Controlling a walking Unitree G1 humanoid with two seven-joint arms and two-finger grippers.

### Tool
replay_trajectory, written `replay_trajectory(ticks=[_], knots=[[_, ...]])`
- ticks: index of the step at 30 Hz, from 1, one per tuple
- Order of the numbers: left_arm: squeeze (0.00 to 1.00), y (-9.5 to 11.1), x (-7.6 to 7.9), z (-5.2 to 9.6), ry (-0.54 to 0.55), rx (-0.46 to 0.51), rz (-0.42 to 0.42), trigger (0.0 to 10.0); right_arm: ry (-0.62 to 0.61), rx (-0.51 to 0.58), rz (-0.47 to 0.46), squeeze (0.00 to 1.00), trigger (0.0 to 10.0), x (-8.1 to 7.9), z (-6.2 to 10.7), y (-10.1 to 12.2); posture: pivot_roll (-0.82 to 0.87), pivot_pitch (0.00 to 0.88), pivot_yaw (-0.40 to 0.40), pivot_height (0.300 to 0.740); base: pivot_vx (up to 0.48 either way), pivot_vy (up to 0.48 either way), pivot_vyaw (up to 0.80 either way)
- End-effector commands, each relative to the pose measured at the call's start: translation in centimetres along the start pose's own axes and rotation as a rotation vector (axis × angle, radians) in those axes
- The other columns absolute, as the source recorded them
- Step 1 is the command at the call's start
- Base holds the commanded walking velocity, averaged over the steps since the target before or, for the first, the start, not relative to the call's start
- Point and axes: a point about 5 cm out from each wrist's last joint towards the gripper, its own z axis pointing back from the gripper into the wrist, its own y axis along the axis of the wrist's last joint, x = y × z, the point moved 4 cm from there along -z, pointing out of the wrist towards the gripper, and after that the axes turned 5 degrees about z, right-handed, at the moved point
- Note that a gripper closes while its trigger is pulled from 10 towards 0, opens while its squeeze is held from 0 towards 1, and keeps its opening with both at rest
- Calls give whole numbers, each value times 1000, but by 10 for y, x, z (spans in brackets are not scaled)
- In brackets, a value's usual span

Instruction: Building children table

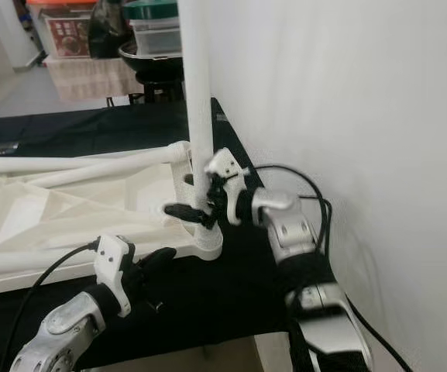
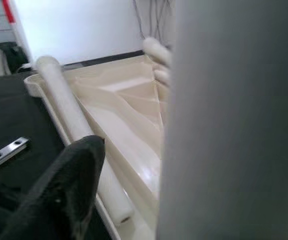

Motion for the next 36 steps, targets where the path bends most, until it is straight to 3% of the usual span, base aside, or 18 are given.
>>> replay_trajectory(ticks=[1,7,10,11,12,13,14,15,16,17,18,19,22,25,26,30,31,36], knots=[[0,-3,1,2,2,-6,3,10000,54,18,-22,0,0,-4,-4,-2,23,0,-27,740,0,0,0],[0,-3,2,3,2,-4,7,10000,-34,2,-37,0,0,6,1,-11,23,0,-28,740,0,0,0],[0,-2,2,3,1,-2,7,10000,-147,-25,-44,0,0,14,7,-22,22,2,-31,740,0,0,0],[0,-2,1,4,3,-3,3,10000,-399,-112,-106,0,0,21,9,-45,26,12,-39,740,0,0,0],[0,-2,1,4,3,-3,3,10000,-399,-112,-106,0,0,21,9,-45,26,12,-39,740,0,0,0],[0,-2,1,6,4,-3,-1,10000,-580,-181,-145,0,0,24,15,-62,25,12,-42,740,0,0,0],[0,-2,1,6,4,-3,-1,10000,-580,-181,-145,0,0,24,15,-62,25,12,-42,740,0,0,0],[0,0,0,6,5,-2,-3,10000,-782,-169,-297,0,0,7,17,-78,38,21,-44,740,0,0,0],[0,0,0,6,5,-2,-3,10000,-782,-169,-297,0,0,7,17,-78,38,21,-44,740,0,0,0],[0,0,-1,6,6,-4,-10,10000,-842,-182,-343,0,0,-18,13,-88,26,35,-6,740,0,0,0],[0,0,-1,6,6,-4,-10,10000,-842,-182,-343,0,0,-18,13,-88,26,35,-6,740,0,0,0],[0,0,-2,5,6,-7,-22,10000,-768,-159,-317,0,0,-31,0,-81,9,11,-3,740,0,0,0],[0,0,-3,4,4,-10,-20,10000,-750,-161,-279,0,0,-31,-5,-79,25,13,-16,740,0,0,0],[0,1,-5,3,9,-6,-23,10000,-737,-183,-202,0,0,-13,-11,-76,33,11,-25,740,0,0,0],[0,2,-6,3,20,-2,-29,10000,-750,-183,-189,0,10000,-9,-10,-74,42,8,-25,740,0,0,0],[0,2,-8,4,35,0,-36,10000,-730,-147,-197,0,10000,-6,-10,-68,47,7,-23,740,0,0,0],[0,2,-8,3,34,-1,-35,10000,-707,-122,-195,1000,10000,-3,-8,-63,50,6,-27,740,0,0,0],[0,2,-8,3,26,-6,-29,10000,-583,-35,-157,1000,10000,6,-2,-46,47,1,-24,740,0,0,0]])
